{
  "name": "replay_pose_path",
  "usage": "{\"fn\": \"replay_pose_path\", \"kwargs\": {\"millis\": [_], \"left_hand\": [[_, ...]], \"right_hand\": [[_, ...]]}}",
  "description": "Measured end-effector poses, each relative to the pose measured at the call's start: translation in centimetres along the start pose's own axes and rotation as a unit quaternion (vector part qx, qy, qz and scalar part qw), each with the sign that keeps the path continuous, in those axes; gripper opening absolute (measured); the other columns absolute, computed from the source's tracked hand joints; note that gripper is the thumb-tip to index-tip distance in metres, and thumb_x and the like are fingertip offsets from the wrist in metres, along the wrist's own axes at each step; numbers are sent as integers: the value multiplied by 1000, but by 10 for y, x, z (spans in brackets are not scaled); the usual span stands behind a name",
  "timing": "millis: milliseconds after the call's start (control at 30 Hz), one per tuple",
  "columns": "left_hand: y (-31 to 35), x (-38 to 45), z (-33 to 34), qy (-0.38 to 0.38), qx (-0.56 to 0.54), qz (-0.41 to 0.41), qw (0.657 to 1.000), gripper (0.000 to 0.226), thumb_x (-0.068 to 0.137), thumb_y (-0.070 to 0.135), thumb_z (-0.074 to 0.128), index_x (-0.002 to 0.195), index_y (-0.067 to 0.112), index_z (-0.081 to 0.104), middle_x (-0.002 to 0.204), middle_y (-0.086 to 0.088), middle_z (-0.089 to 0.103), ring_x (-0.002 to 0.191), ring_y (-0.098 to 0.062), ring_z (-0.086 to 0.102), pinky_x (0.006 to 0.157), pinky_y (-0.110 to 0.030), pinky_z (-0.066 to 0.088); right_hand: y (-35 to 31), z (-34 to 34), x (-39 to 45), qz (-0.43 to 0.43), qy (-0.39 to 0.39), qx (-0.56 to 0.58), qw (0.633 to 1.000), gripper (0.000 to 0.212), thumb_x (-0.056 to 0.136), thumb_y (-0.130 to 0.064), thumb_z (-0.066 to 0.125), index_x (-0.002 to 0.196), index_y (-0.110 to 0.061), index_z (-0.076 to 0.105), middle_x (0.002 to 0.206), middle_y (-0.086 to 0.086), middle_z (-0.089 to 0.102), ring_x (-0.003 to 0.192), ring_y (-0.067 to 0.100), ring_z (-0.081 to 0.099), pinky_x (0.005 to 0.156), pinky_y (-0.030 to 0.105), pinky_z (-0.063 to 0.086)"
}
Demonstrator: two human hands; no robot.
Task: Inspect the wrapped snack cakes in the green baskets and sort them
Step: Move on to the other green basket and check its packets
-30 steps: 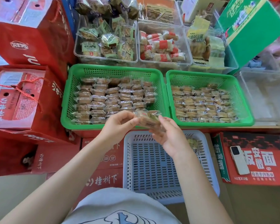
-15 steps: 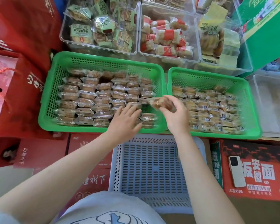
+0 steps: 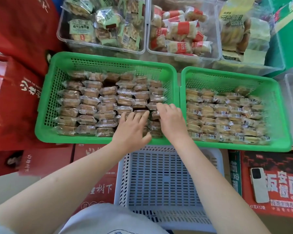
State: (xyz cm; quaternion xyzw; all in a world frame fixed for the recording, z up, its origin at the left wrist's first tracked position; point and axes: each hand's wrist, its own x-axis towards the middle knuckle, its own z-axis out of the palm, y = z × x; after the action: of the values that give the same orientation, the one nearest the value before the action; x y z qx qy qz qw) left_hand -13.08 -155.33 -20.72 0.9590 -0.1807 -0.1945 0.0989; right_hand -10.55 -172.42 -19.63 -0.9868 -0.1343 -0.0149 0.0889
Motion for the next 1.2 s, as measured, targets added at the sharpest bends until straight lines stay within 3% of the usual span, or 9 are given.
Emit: {"fn": "replay_pose_path", "kwargs": {"millis": [100, 233, 300, 367, 433, 600, 867, 1033, 1200], "left_hand": [[0, 1, 3, 11, 4, 1, 1000, 85, 85, 60, 14, 162, 23, 8, 148, -9, 44, 137, -28, 36, 117, -54, 20], [0, 0, 3, 12, 11, 12, 1000, 79, 87, 59, 11, 161, 32, 12, 164, -14, 20, 151, -30, 13, 121, -53, 11], [-1, 2, 4, 1, -2, 22, 1000, 72, 93, 57, 17, 161, 34, 12, 170, -10, 0, 156, -27, -6, 124, -53, -1], [-2, 4, 4, -25, -18, 26, 999, 68, 97, 56, 24, 161, 36, 10, 170, -7, -9, 155, -25, -13, 124, -52, -7], [-2, 5, 4, -38, -23, 25, 999, 67, 98, 55, 26, 161, 37, 9, 170, -6, -9, 156, -24, -12, 124, -52, -7], [-3, 4, 3, -46, -23, 19, 998, 67, 98, 55, 26, 161, 38, 11, 170, -7, -6, 156, -25, -9, 124, -54, -5], [-1, 4, 3, -52, -23, 12, 998, 67, 98, 55, 25, 161, 38, 9, 170, -6, -6, 156, -25, -9, 124, -55, -3], [-1, 4, 3, -53, -28, 10, 998, 67, 98, 55, 26, 161, 38, 10, 170, -6, -5, 156, -25, -9, 124, -54, -3], [-1, 3, 2, -54, -28, 9, 998, 67, 98, 55, 26, 161, 38, 11, 170, -6, -3, 156, -25, -9, 124, -53, -3]], "right_hand": [[5, 6, 0, -25, -56, -12, 998, 23, 84, 7, 59, 102, -5, 65, 96, 11, 66, 87, 33, 57, 75, 40, 46], [8, 13, 0, -12, -169, -11, 985, 32, 96, -8, 45, 122, -11, 63, 119, 8, 56, 108, 31, 48, 89, 45, 47], [7, 9, 8, -12, -158, -4, 987, 29, 97, -10, 47, 117, -10, 68, 118, 9, 57, 110, 30, 47, 93, 43, 44], [8, 5, 18, -11, -104, 4, 995, 23, 94, -5, 50, 107, -6, 69, 111, 11, 60, 104, 30, 49, 90, 41, 42], [11, 4, 29, 19, -58, 26, 998, 23, 90, 4, 53, 107, -3, 67, 105, 12, 63, 98, 31, 53, 86, 42, 44], [12, 15, 40, 7, -70, 43, 997, 20, 86, -1, 66, 106, -4, 67, 104, 12, 64, 97, 32, 54, 84, 41, 44], [13, 15, 46, 14, -49, 79, 996, 14, 81, 11, 60, 85, -2, 61, 93, 15, 54, 89, 32, 49, 74, 42, 44], [15, 3, 51, 2, -142, 80, 987, 20, 89, 8, 50, 100, -9, 51, 96, 5, 51, 81, 25, 44, 67, 34, 35], [10, -13, 61, 36, -217, 94, 971, 19, 98, -1, 43, 98, -20, 39, 106, 6, 42, 78, 30, 53, 69, 43, 47]]}}
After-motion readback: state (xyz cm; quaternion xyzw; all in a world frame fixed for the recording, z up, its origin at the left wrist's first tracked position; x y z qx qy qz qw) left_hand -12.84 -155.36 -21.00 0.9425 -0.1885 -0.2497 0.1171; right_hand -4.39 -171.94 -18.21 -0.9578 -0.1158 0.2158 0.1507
